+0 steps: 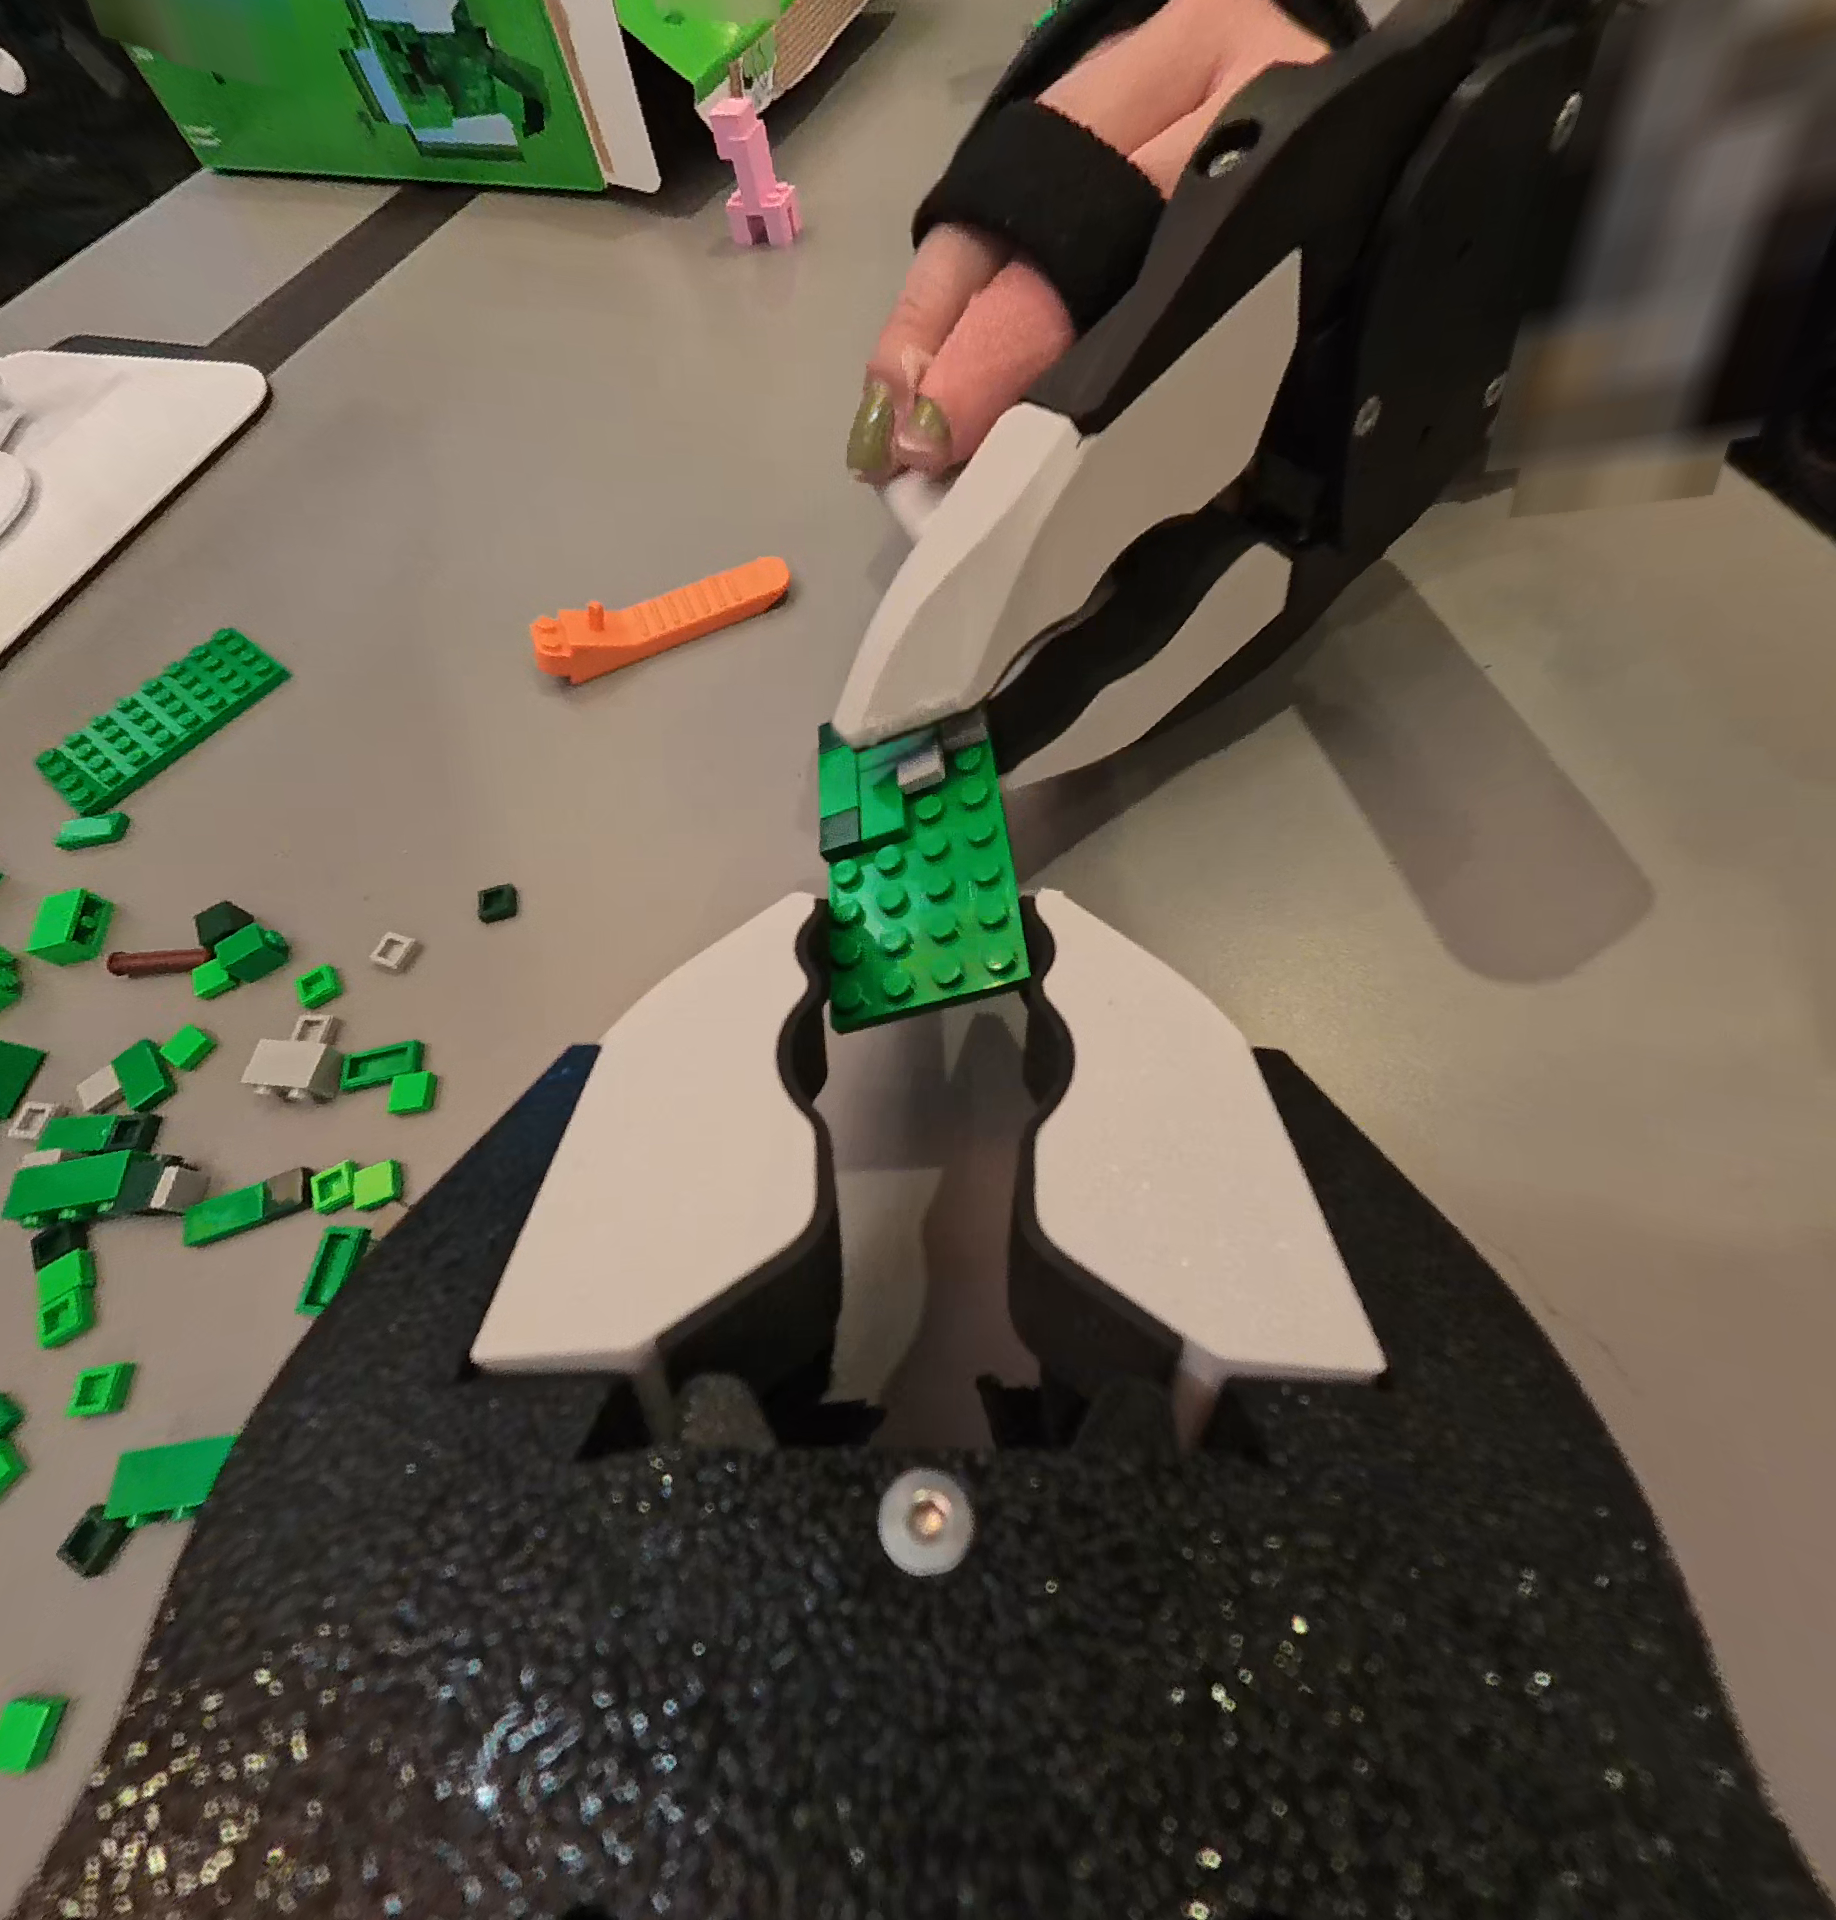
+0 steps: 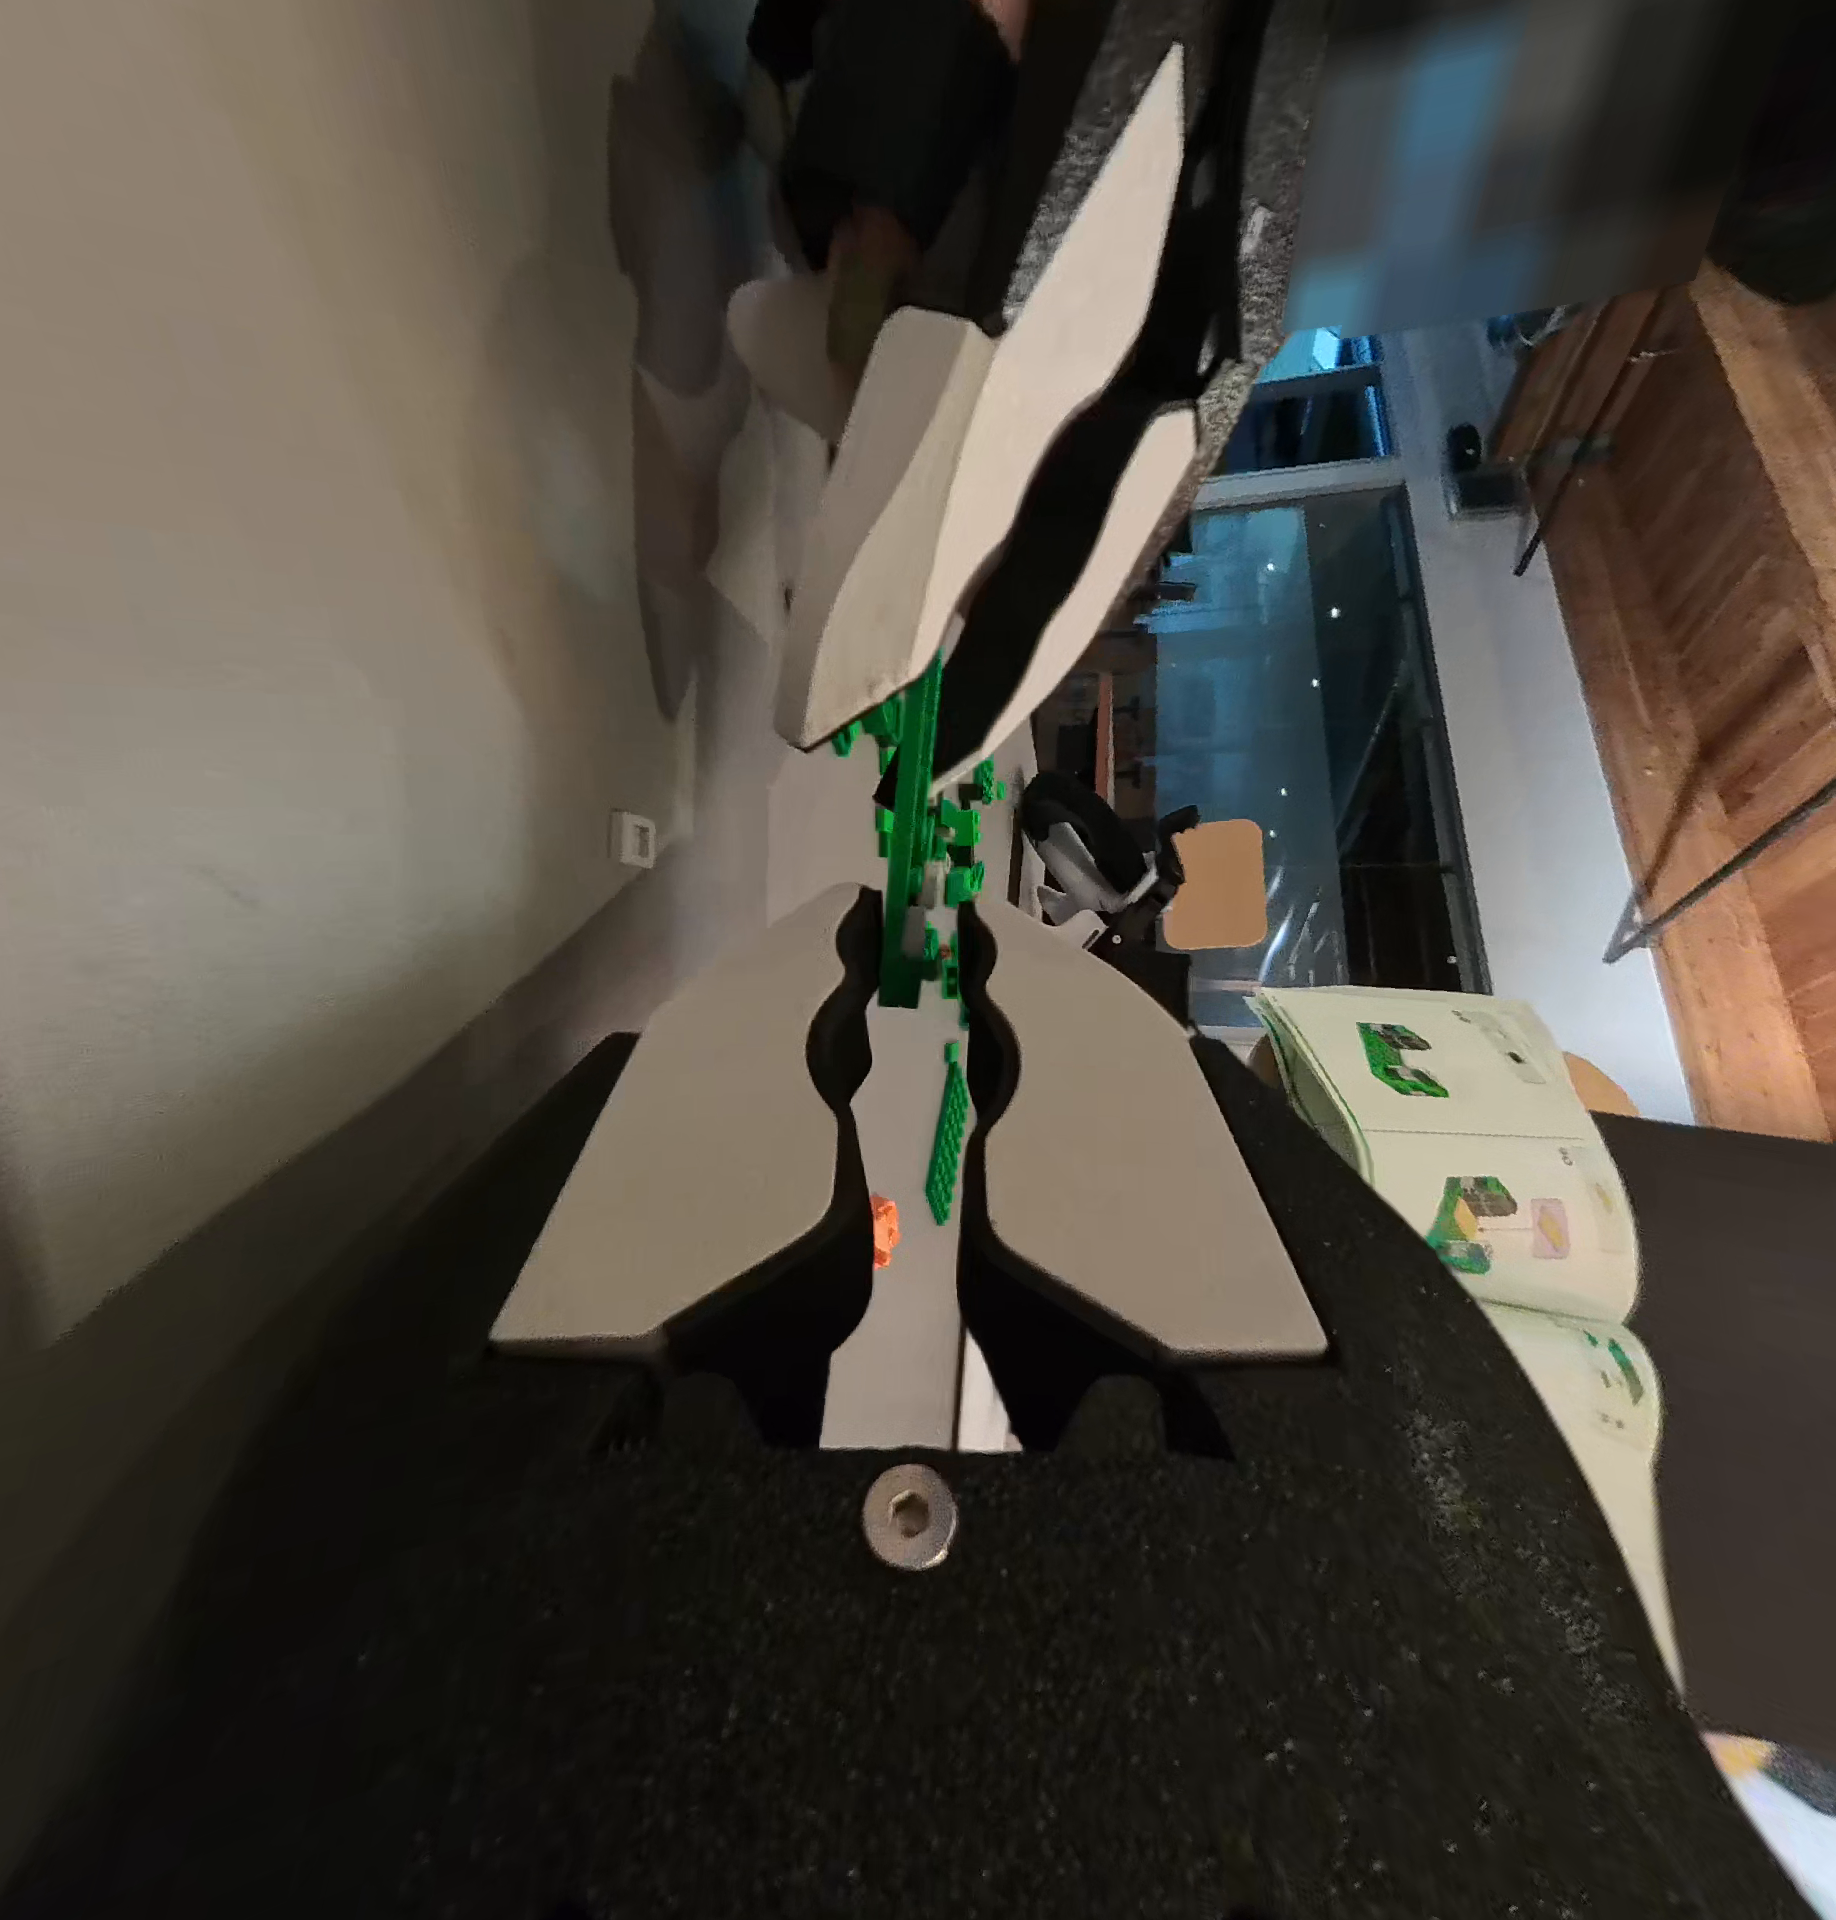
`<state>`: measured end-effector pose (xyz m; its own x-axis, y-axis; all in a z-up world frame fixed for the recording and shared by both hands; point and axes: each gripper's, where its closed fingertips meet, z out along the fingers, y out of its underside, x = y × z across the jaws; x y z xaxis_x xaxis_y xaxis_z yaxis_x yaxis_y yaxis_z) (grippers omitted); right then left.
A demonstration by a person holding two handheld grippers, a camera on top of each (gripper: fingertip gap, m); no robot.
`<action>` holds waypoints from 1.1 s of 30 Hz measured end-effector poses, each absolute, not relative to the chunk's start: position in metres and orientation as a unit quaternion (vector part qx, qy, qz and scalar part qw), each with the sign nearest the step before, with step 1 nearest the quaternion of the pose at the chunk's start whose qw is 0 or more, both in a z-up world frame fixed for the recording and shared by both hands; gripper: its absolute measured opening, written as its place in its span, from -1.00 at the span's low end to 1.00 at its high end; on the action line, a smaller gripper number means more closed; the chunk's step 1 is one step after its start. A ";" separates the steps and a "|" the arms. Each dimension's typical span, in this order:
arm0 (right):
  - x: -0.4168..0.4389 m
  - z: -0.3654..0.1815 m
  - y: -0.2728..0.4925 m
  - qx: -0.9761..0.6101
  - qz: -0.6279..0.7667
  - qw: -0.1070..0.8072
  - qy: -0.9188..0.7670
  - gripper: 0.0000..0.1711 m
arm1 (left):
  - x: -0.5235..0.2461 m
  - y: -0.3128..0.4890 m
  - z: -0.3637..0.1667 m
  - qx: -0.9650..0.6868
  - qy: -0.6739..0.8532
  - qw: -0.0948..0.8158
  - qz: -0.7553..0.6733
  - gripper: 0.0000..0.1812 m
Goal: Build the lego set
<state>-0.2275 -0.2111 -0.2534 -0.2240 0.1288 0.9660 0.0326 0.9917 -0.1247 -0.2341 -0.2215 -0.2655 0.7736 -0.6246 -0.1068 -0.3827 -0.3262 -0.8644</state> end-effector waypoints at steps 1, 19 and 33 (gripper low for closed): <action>-0.228 -0.252 -0.211 -0.057 0.048 0.621 -0.780 -0.83 | -0.234 -0.222 -0.265 -0.805 0.314 0.489 -0.124 -0.63; -0.231 -0.257 -0.219 -0.045 0.068 0.593 -0.801 -0.92 | -0.232 -0.223 -0.267 -0.805 0.321 0.484 -0.124 -0.63; -0.232 -0.240 -0.221 0.029 0.001 0.668 -0.744 -0.93 | -0.229 -0.222 -0.257 -0.794 0.298 0.507 -0.152 -0.60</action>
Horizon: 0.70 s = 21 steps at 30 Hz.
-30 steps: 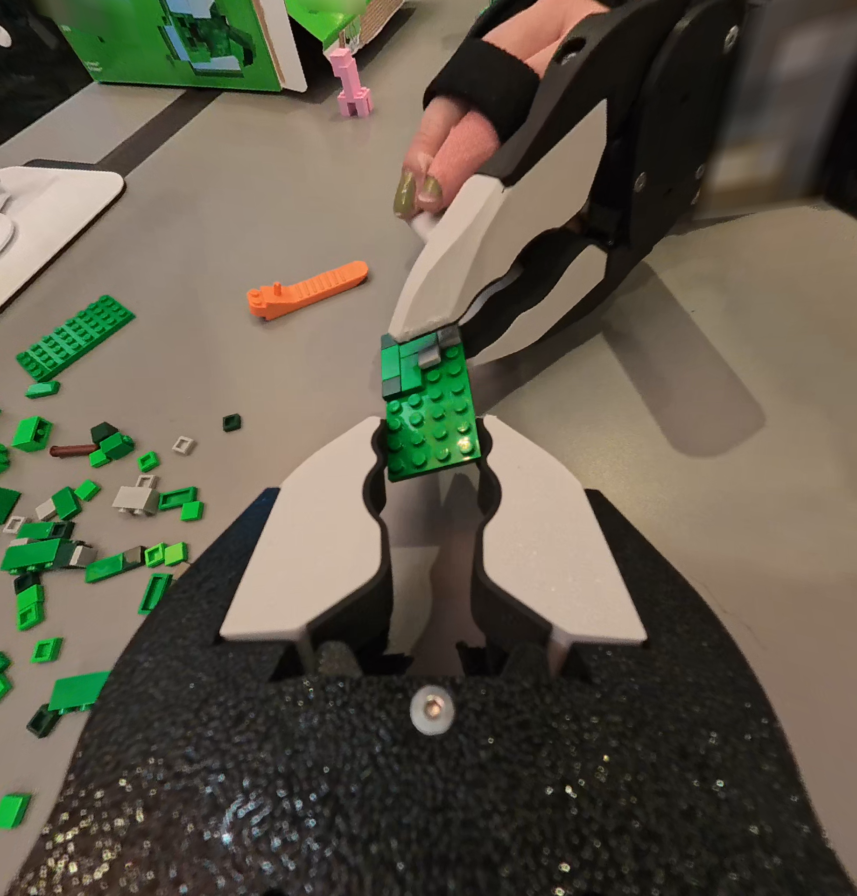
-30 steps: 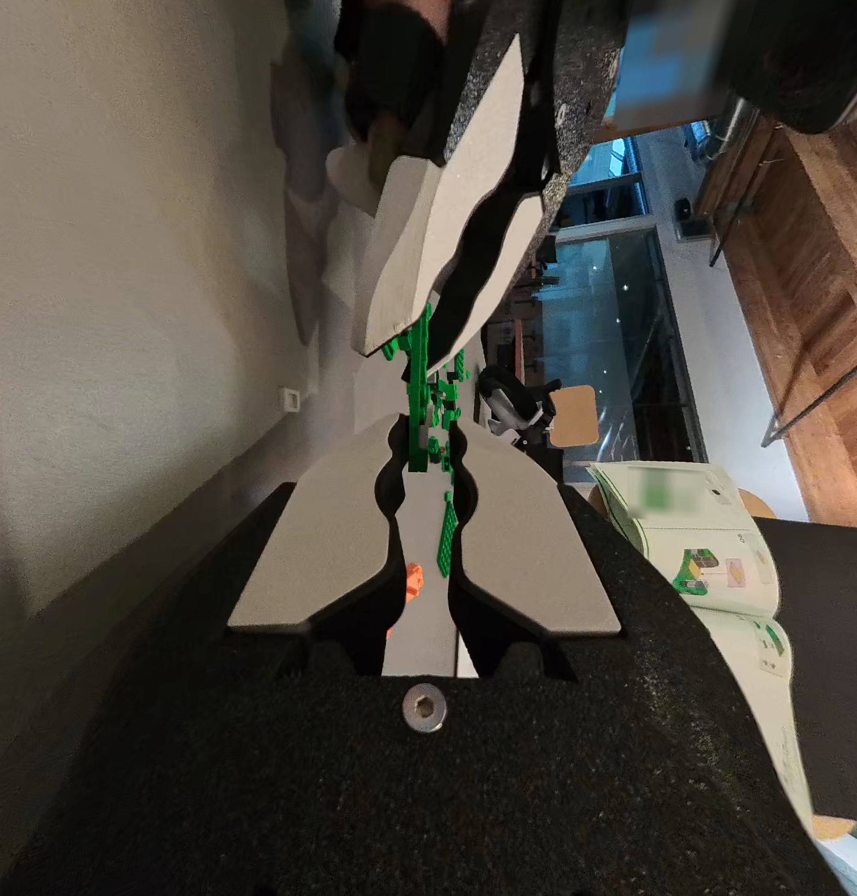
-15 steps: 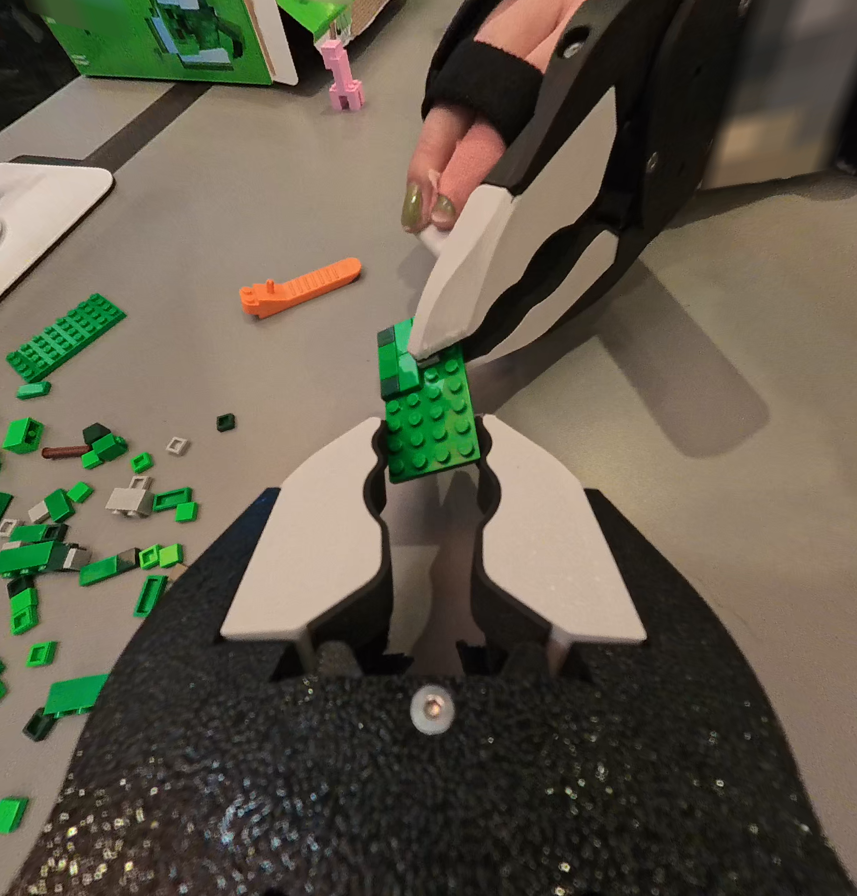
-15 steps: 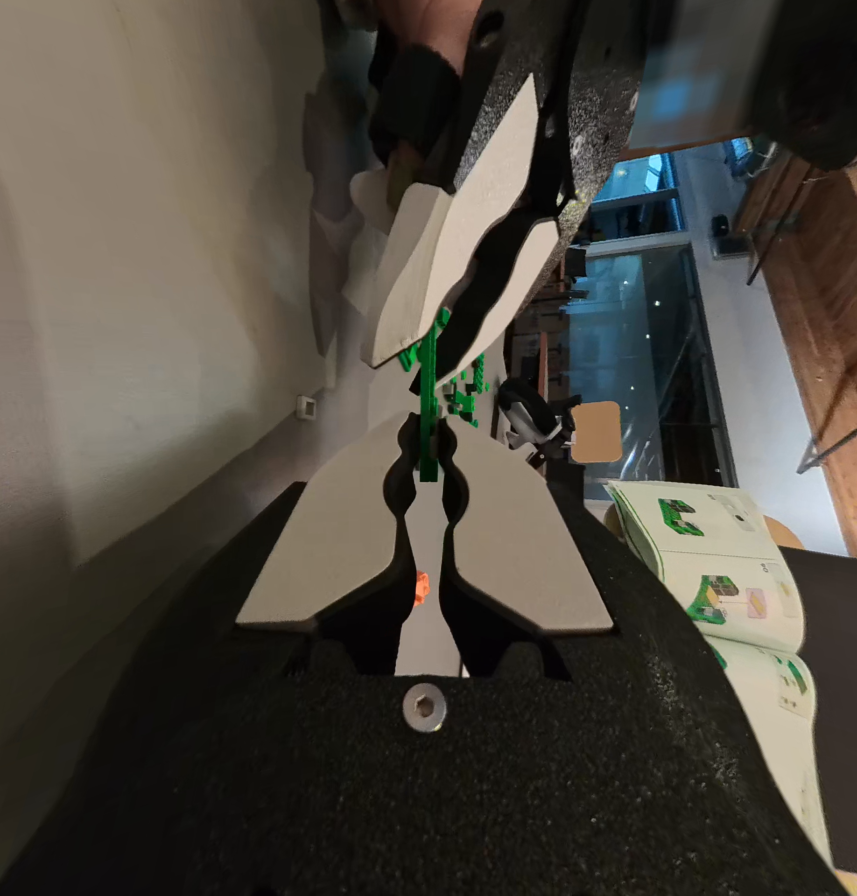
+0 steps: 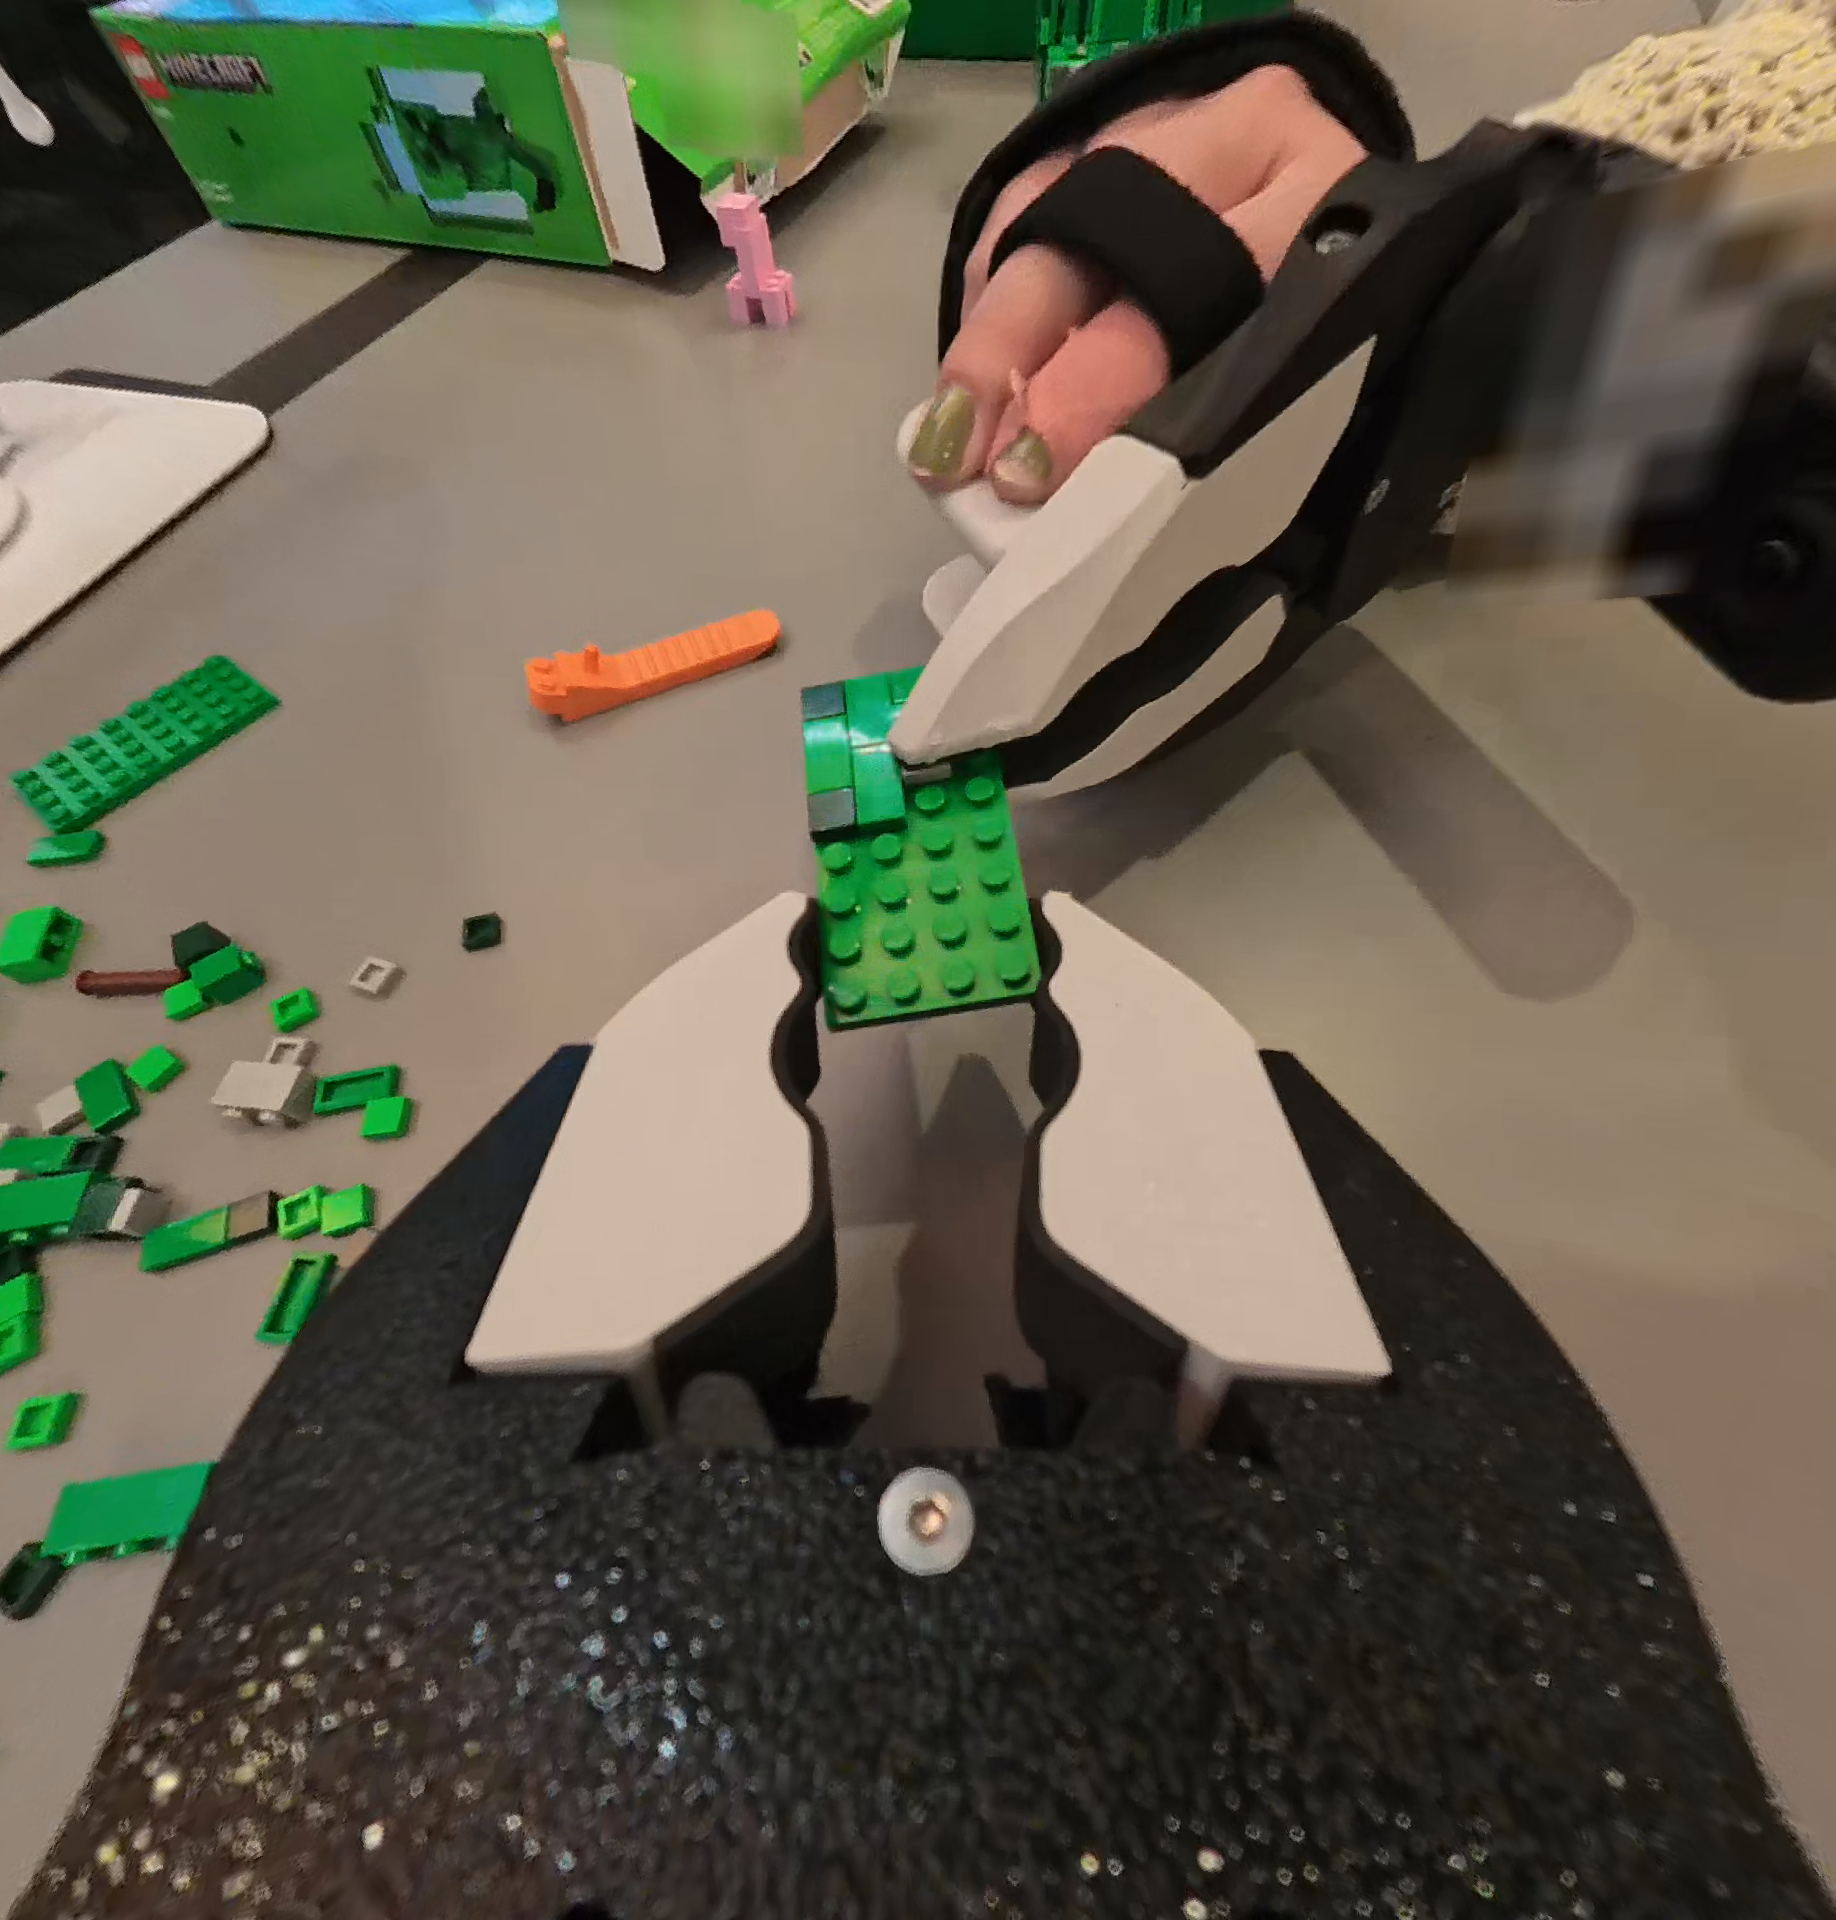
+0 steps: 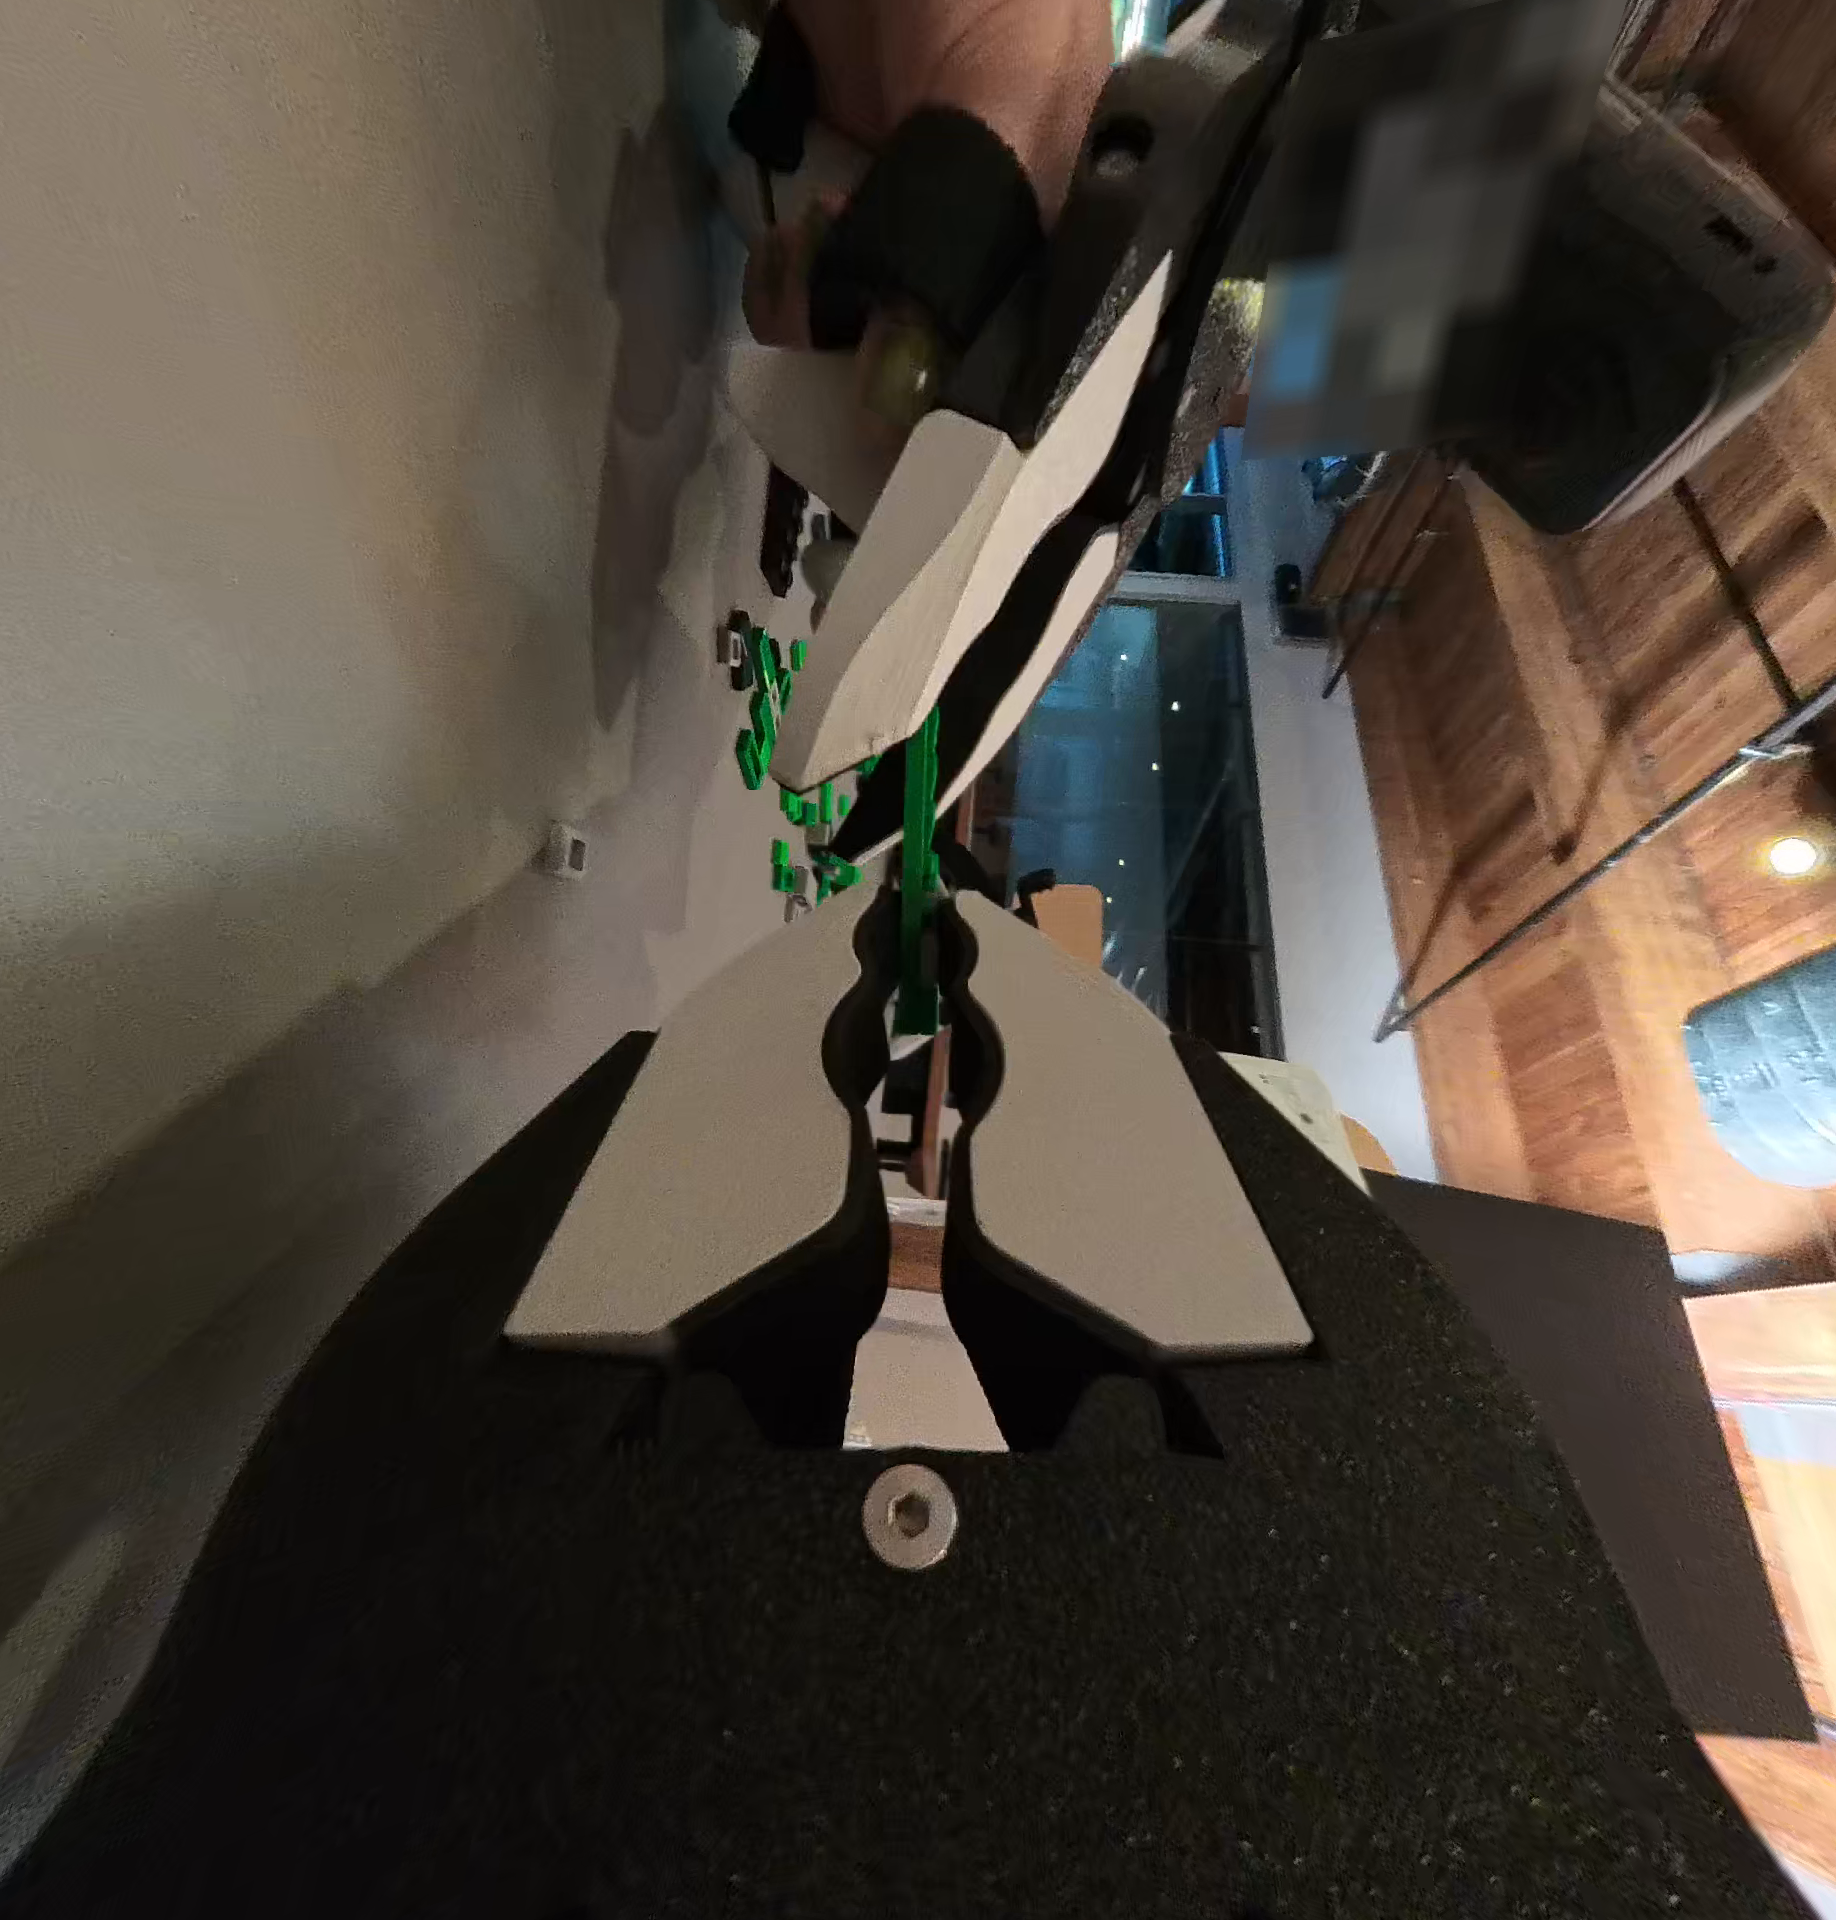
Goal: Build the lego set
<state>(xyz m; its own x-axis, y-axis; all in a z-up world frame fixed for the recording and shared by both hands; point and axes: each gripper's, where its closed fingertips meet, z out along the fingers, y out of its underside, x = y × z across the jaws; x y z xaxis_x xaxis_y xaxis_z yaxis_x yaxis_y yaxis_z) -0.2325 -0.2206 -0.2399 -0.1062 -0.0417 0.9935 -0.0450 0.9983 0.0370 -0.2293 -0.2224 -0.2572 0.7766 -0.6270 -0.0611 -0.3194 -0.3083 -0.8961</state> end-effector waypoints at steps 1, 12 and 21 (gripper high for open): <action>-0.232 -0.239 -0.221 0.030 0.002 0.670 -0.742 -0.92 | -0.229 -0.222 -0.257 -0.791 0.302 0.512 -0.144 -0.60; -0.235 -0.236 -0.209 -0.093 0.127 0.644 -0.749 -0.67 | -0.235 -0.223 -0.254 -0.806 0.248 0.493 -0.215 -0.60; -0.237 -0.243 -0.219 -0.066 0.111 0.632 -0.764 -0.79 | -0.232 -0.225 -0.260 -0.814 0.254 0.473 -0.222 -0.60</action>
